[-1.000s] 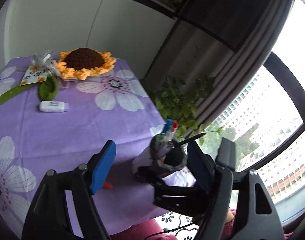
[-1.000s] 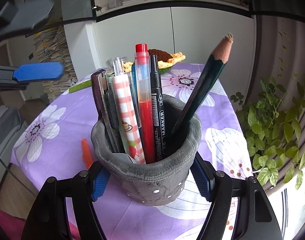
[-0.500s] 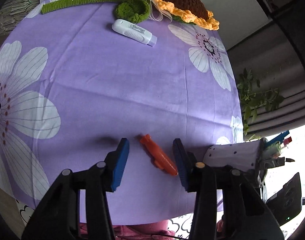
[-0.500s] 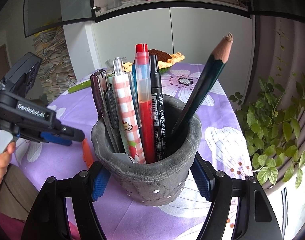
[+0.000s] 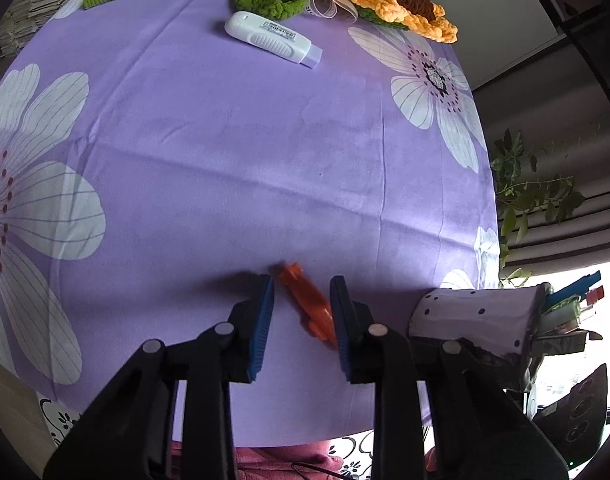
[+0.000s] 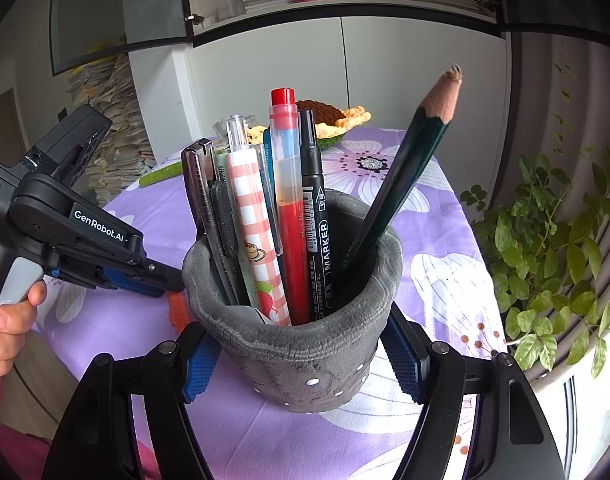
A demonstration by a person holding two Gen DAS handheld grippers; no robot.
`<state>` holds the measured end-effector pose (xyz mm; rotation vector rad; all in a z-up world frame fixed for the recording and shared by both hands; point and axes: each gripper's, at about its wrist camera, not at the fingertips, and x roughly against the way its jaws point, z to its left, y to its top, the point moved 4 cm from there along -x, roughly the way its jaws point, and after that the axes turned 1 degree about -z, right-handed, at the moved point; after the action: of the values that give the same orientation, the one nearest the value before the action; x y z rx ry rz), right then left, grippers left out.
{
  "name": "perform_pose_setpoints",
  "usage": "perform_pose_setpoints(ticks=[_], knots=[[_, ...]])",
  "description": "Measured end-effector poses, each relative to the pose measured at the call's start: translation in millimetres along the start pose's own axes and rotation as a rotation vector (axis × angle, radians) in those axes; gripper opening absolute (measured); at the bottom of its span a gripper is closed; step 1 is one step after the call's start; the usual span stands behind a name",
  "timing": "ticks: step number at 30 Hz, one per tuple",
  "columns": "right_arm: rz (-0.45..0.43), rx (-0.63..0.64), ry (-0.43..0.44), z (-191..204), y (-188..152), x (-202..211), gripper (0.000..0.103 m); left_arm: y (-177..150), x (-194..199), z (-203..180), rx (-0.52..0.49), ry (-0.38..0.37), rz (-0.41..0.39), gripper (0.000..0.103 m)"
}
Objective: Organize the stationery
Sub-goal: 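Grasp the orange utility knife on the tablecloth with the left tool, then lift the orange knife over the grey cup and release it inside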
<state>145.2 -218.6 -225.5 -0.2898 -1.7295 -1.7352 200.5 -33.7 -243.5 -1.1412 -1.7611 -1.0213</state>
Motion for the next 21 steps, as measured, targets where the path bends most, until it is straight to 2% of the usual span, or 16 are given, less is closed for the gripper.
perform_pose_setpoints(ticks=[3, 7, 8, 10, 11, 15, 18, 21], knots=[[-0.001, 0.000, 0.000, -0.1, -0.2, -0.1, 0.074, 0.6, -2.1, -3.8, -0.012, 0.033, 0.002, 0.025], [-0.005, -0.002, 0.002, 0.1, -0.3, 0.6, 0.074, -0.2, -9.6, -23.9, -0.143, 0.133, -0.005, 0.024], [-0.005, -0.002, 0.003, 0.1, -0.3, 0.5, 0.074, -2.3, -12.4, -29.7, -0.183, 0.143, 0.003, 0.022], [-0.005, -0.002, 0.003, 0.2, -0.5, 0.5, 0.074, -7.8, -16.6, -40.8, -0.254, 0.156, 0.018, 0.010], [-0.006, -0.004, 0.005, 0.4, -0.4, 0.6, 0.074, -9.8, -17.7, -44.2, -0.288, 0.168, 0.017, 0.011], [-0.014, -0.012, 0.011, 0.7, -0.5, 1.4, 0.074, -17.2, -24.0, -62.7, -0.450, 0.137, 0.008, 0.010], [-0.019, -0.019, 0.016, -1.2, -1.6, 2.6, 0.074, -11.0, -16.4, -68.9, -0.465, 0.093, -0.022, 0.010], [-0.018, -0.023, 0.020, -2.0, -2.0, 3.3, 0.074, -0.9, 16.8, -72.8, -0.447, 0.043, -0.133, 0.010]])
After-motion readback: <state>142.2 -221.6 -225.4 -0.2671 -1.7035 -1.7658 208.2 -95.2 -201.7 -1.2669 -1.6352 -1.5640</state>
